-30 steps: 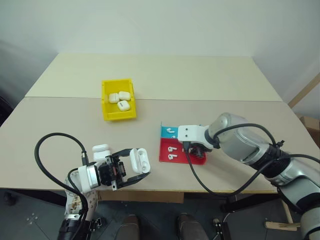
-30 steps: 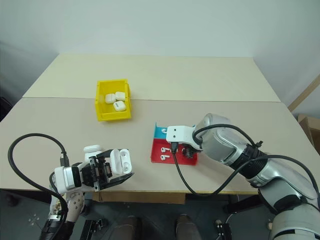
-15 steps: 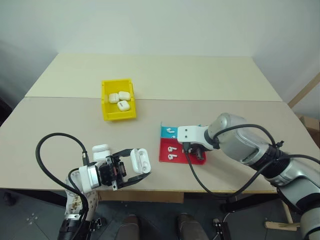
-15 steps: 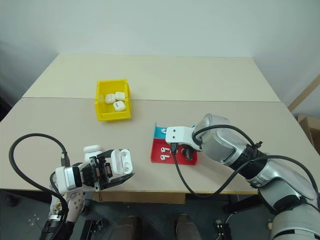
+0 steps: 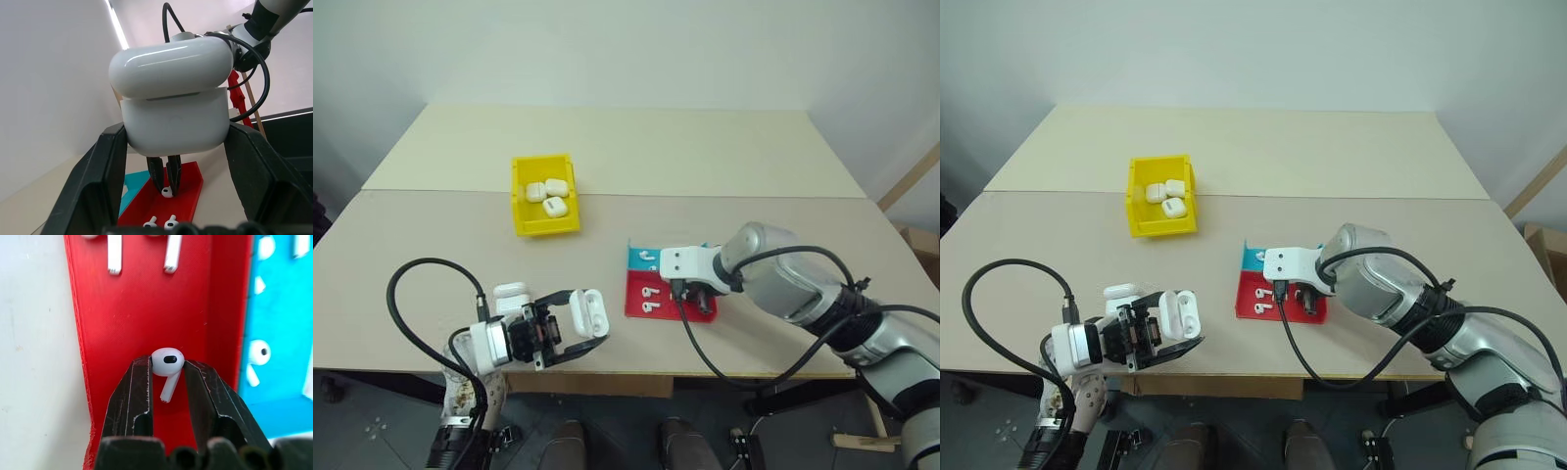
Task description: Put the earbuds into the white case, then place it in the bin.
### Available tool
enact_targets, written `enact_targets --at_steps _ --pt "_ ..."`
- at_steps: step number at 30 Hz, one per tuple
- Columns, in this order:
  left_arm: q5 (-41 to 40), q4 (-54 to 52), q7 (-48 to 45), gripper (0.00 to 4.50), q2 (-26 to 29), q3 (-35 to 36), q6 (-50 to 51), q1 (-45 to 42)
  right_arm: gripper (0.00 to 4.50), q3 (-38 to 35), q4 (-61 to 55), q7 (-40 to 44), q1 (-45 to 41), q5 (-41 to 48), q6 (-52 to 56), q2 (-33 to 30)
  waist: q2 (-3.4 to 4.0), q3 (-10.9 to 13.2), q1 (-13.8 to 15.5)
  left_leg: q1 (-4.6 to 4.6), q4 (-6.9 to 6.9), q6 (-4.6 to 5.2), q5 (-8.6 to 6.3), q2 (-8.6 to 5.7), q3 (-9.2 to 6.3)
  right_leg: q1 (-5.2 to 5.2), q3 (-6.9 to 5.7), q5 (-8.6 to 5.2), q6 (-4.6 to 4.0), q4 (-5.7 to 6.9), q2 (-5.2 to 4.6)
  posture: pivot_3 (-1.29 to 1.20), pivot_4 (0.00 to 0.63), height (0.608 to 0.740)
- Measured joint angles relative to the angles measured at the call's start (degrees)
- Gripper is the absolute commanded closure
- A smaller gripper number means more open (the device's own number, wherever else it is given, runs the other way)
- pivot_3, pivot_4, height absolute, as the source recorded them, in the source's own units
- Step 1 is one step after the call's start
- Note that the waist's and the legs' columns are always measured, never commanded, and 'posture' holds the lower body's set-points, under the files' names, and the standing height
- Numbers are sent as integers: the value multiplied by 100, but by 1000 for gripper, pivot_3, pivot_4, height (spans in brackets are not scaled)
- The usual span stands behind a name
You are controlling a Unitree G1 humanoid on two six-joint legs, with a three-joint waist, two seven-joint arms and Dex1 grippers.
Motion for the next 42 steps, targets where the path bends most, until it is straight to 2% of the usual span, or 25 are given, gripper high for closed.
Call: enact_targets --at_steps 3,7,10,13,17,24,34,42 --pt "-90 -210 199 1778 -62 -52 185 -3 3621 -996 -546 -100 119 350 121 -96 -1 0 3 -7 0 0 0 -1 -4 0 -3 0 1 -4 -1 0 150 740" --pt "-454 -986 526 1778 -70 -254 837 134 3621 -3151 -1315 -263 566 1228 50 138 -4 -1 12 -4 -4 1 -1 0 -13 12 -11 0 1 -11 0 0 150 740" --pt "-541 -1230 630 1778 -48 -361 1199 123 3621 -4154 -1750 -306 1041 1907 -240 376 -4 -1 16 3 -3 1 0 1 -15 19 -12 0 1 -7 3 0 150 740" --pt "-535 -1226 705 1778 66 -365 1526 -145 3621 -4711 -2025 -438 1678 2364 -754 652 -5 -2 18 10 -1 3 1 1 -15 23 -12 0 1 -5 6 0 150 740" --pt "-554 -1020 860 1778 253 -289 2059 -819 3621 -5083 -2112 -785 2308 2716 -1737 1211 -4 -2 -4 9 -1 2 1 0 -13 23 -8 -1 3 -4 7 0 150 740" --pt "-513 -289 825 1778 417 -22 2393 -1793 3621 -5266 -2007 -1279 2351 3195 -2627 1478 -4 -2 -20 1 -9 2 1 -1 -14 14 -8 0 2 -8 5 0 150 740" --pt "-566 -1010 1029 1778 195 -245 3052 -1669 3621 -5263 -1670 -1508 2036 4016 -3384 1830 -3 -2 -22 6 -9 2 1 0 -13 16 -6 0 1 -3 6 0 150 740" --pt "-646 -1124 878 1778 178 -318 3262 -1554 3621 -5213 -1313 -981 2142 4664 -4039 1945 -3 -1 -25 9 -9 3 1 1 -13 17 -5 0 1 -3 7 0 150 740"
